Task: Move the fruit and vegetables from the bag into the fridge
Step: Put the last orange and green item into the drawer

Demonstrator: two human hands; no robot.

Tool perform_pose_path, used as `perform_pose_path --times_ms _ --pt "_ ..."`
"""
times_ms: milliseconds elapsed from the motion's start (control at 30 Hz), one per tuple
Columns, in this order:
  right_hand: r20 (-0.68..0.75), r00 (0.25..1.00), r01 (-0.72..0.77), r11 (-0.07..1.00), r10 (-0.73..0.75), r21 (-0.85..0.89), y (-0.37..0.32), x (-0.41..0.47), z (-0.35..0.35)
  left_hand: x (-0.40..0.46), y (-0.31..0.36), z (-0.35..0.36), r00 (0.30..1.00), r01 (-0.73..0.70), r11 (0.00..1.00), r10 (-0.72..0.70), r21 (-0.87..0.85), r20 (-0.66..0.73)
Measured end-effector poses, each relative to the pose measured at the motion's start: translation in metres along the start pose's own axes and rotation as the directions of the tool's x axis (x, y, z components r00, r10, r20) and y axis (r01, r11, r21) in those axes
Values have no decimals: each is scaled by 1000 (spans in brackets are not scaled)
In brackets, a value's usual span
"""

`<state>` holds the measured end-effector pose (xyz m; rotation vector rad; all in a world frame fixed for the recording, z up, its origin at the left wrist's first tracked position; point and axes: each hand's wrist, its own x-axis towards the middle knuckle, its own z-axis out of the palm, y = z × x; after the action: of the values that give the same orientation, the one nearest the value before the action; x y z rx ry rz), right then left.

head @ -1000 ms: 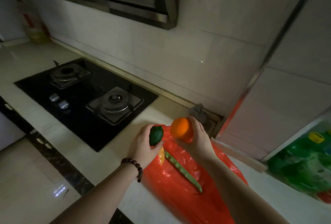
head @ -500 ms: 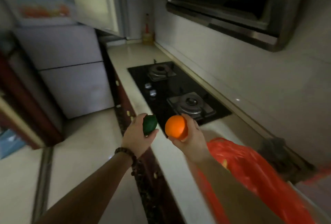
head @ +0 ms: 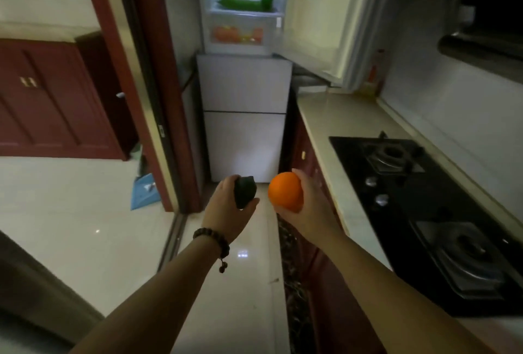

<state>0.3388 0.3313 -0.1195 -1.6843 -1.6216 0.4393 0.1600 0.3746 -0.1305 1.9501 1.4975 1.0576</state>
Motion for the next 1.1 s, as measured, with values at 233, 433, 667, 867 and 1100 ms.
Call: perform_pose_path --times_ms 233,433,667,867,1100 --pt "5 998 66 998 -66 -7 -49 108 54 105 -49 -55 997 21 1000 -22 -15 -76" --pt "-7 994 110 994 -110 -20 -64 187 80 182 -70 -71 995 -8 1000 6 -11 -95" --pt "-42 990 136 990 -138 -43 -44 290 94 286 -87 -55 995 -31 1000 31 -3 -98" --pt "-102 984 140 989 -145 -51 -12 409 91 413 -86 -26 988 -104 994 105 20 -114" --pt "-177 967 172 982 -184 -81 -3 565 67 569 -75 -4 976 -154 988 157 34 -148"
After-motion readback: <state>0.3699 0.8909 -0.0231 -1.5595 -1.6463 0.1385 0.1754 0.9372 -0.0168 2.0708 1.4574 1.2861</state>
